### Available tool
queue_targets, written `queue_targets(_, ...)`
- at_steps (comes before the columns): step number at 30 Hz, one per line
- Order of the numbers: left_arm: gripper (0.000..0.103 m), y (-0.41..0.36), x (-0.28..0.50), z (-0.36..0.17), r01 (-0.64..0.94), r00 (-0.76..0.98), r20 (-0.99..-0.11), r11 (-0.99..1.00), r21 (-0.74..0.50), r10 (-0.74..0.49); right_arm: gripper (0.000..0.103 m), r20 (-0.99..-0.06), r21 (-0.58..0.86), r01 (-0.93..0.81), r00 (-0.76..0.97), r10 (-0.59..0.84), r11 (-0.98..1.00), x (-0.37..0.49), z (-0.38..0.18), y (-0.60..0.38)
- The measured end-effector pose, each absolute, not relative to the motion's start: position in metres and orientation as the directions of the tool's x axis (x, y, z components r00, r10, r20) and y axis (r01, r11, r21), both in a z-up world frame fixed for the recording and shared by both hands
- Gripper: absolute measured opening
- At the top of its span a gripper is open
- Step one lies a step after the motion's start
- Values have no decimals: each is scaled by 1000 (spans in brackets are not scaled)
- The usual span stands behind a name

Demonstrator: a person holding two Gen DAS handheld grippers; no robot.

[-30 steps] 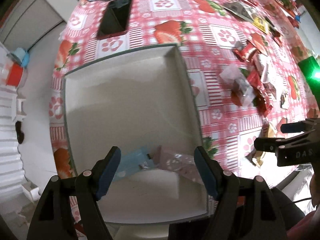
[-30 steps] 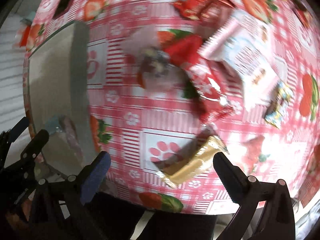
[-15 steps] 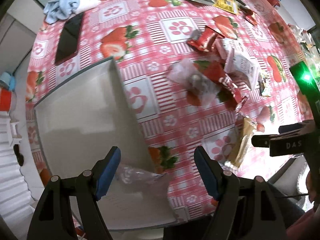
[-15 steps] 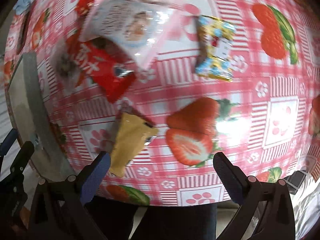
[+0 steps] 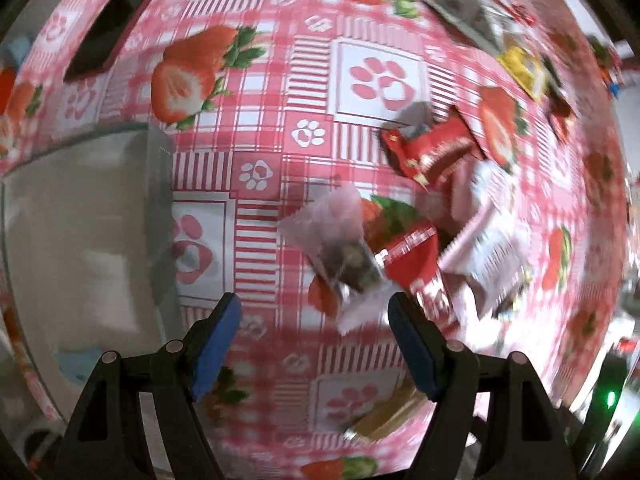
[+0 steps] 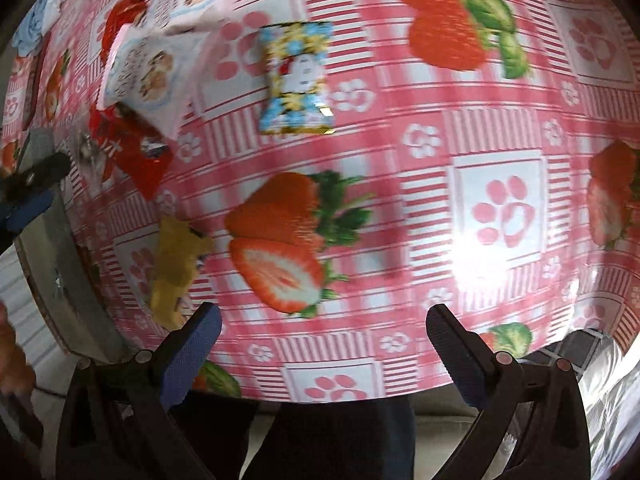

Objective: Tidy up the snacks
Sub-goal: 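Move both tools back to the snack pile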

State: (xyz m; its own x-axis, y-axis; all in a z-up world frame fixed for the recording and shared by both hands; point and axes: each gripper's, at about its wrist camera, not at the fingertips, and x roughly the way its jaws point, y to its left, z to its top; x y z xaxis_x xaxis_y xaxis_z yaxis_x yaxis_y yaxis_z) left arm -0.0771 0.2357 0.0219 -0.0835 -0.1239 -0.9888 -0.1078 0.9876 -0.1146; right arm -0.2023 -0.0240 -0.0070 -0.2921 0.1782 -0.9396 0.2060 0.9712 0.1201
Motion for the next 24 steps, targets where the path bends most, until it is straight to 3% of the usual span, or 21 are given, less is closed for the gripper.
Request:
queue_targets(4, 79, 240, -72, 9, -199, -99, -982, 970, -138, -160, 103, -941, 120, 200, -290, 176, 972, -209, -4, -50)
queue_targets(10, 79, 232, -62, 6, -195, -86, -987, 973, -119, -138, 103, -939, 133, 198, -287, 187, 971, -208, -5, -69)
queue_targets(18, 79, 239, -52, 8, -276, -65, -977, 945, -179, -204, 103, -941, 151, 195, -272, 202, 969, -194, 2, -70)
queue_targets(22, 79, 246, -55, 5, -241, -68, -983, 959, -148, -168, 103, -941, 148, 198, -274, 200, 969, -192, 2, -76)
queue_targets(24, 79, 244, -54, 5, -180, -70, -993, 980, -81, -95, 103, -940, 146, 207, -274, 201, 967, -198, -4, -74)
